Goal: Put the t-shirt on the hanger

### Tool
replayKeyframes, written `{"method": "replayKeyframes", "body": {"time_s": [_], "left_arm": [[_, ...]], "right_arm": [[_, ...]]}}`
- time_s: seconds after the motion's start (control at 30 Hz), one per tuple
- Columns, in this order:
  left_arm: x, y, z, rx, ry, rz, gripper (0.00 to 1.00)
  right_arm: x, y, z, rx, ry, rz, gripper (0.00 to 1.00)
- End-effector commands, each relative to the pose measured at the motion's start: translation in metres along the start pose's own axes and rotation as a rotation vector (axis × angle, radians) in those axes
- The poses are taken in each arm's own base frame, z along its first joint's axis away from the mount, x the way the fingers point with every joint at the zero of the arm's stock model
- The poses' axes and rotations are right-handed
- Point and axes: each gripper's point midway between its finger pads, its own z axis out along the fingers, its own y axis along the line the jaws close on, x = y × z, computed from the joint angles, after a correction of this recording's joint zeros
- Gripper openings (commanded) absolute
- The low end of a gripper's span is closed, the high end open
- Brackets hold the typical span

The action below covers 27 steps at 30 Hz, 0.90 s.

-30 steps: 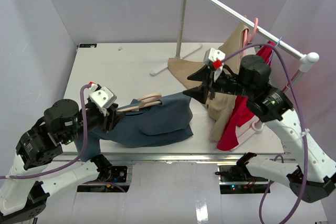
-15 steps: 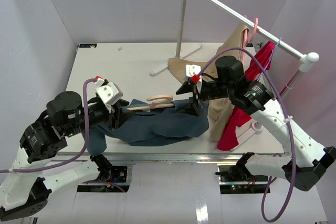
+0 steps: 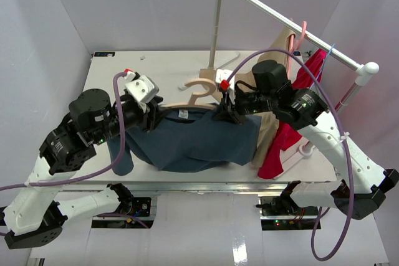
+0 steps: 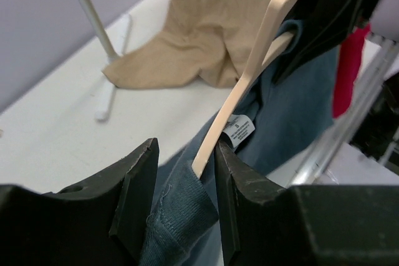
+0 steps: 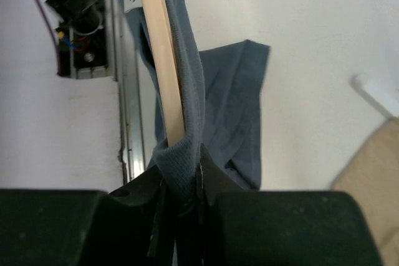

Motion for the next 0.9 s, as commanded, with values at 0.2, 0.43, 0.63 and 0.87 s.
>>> {"method": "replayKeyframes", "body": {"time_s": [0.2, 0.43, 0.63, 0.87], "left_arm": [[-0.049, 0.051, -0.012, -0.281, -0.189, 0.026, 0.71], [-0.042, 0.08, -0.039, -0.463, -0.176, 0.01, 0.8], [-0.036, 0.102, -0.049, -0.603, -0.161, 0.042, 0.81], [-0.077, 0.014, -0.033, -0.07, -0.307, 0.067, 0.9]], "right_arm": [[-0.049, -0.038, -0.023, 0.242, -0.039, 0.118, 0.08], [-0.066, -0.039, -0.036, 0.278, -0.085, 0.13, 0.08], [-0.058, -0.025, -0.039, 0.226, -0.055, 0.097, 0.08], [-0.044, 0.0, -0.031, 0.084, -0.066, 0.036, 0.08]]}}
